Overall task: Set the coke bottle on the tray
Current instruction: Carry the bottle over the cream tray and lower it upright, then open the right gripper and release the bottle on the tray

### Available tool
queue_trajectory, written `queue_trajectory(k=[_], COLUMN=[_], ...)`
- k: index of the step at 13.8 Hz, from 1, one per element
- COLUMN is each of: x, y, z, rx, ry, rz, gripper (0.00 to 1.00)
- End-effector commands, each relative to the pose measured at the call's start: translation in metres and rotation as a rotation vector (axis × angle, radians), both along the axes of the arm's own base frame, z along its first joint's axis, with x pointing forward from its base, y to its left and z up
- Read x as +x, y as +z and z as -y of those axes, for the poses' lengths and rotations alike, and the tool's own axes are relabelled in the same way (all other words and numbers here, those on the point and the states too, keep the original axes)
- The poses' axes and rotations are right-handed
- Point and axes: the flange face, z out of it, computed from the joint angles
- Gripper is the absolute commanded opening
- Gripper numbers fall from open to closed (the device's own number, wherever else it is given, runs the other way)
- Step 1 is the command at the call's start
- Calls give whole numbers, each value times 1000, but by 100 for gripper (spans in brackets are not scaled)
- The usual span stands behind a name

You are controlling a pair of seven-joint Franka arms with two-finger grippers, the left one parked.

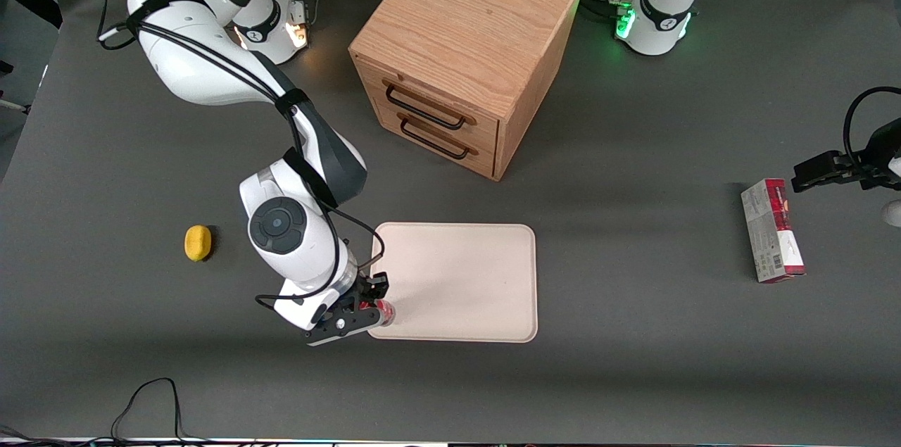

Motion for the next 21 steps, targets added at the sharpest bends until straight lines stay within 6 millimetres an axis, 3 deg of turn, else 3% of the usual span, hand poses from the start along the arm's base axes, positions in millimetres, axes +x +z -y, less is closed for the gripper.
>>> queue_trajectory(k=[1,5,6,7,10,13,14,16,19,21], x=[-4,-9,-8,-7,-5,-23,-31,-44,-75,-108], y=[-9,-24,-24,-24,-1,69,93,127,159,178], z=[-13,-16,-16,-16,-11,-2,9,54,135,189], rx=[3,-8,-5,-5,12,54,77,87,103,65], ry=[16,4,1,-2,-19,-107,-123,-194,-231,-242], rz=[36,39,48,50,70,64,55,37,-1,-41], gripper=[31,44,60,100,100,100,100,100,100,100])
